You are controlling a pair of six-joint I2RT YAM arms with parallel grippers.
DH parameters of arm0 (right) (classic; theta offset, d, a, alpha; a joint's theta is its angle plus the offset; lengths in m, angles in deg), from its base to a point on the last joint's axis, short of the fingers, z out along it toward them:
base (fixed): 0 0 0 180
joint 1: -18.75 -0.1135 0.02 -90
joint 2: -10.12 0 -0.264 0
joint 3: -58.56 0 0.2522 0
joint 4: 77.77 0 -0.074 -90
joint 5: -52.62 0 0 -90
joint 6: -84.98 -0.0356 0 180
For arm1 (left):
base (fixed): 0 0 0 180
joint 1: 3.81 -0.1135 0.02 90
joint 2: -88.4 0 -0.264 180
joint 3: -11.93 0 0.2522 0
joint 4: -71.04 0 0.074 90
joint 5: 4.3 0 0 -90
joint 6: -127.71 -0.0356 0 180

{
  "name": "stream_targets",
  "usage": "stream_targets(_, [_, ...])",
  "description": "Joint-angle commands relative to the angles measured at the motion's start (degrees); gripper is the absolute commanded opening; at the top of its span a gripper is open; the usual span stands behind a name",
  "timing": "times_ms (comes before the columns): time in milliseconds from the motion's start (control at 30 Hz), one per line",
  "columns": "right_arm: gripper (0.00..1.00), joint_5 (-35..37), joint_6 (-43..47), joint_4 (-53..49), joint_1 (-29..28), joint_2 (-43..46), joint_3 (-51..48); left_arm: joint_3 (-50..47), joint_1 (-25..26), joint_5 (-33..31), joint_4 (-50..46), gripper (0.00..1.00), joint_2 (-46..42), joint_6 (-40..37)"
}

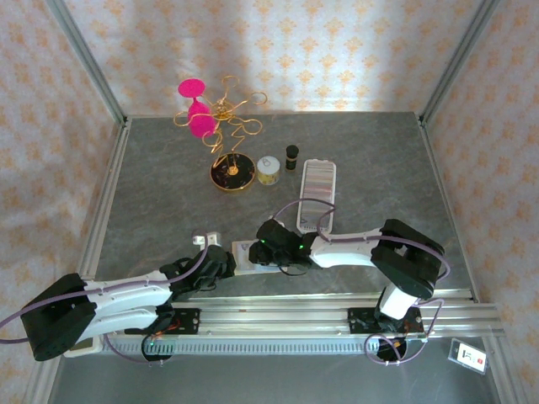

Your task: Put the credit cards into the card holder

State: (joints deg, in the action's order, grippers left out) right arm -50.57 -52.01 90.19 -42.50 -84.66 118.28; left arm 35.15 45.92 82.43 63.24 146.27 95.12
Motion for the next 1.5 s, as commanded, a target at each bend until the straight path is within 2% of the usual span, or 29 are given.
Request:
stream_targets(0, [0.41,0.05,-1.25,2.26,-0.71,-0.01,0.74,-1.41,-0.33,0.48,0.85,0.09,-0.52,1.04])
stream_targets(267, [0.41,-2.07,-2.70,8.06,-0.97,-0.22,0.10,-2.02,-0.41,0.28,0.92,0.09,-1.22,1.40])
stream_targets(933, [0.40,-4.45,-3.64,13.70,-1.48,-3.55,3.82,-2.16,-0.36,-3.45,-4.03,0.10,-6.07,2.25])
stream_targets(1267, [0.40,-6.91,-3.91,17.83,-1.59,-7.22,7.47,-2.07,-0.43,-8.93,-12.02,0.13,-14.36,4.67])
stream_targets(1467, [0.40,-6.33,0.23,15.07,-1.59,-9.81,15.69,-1.38,-0.43,-10.98,-17.64,0.14,-19.52,5.53])
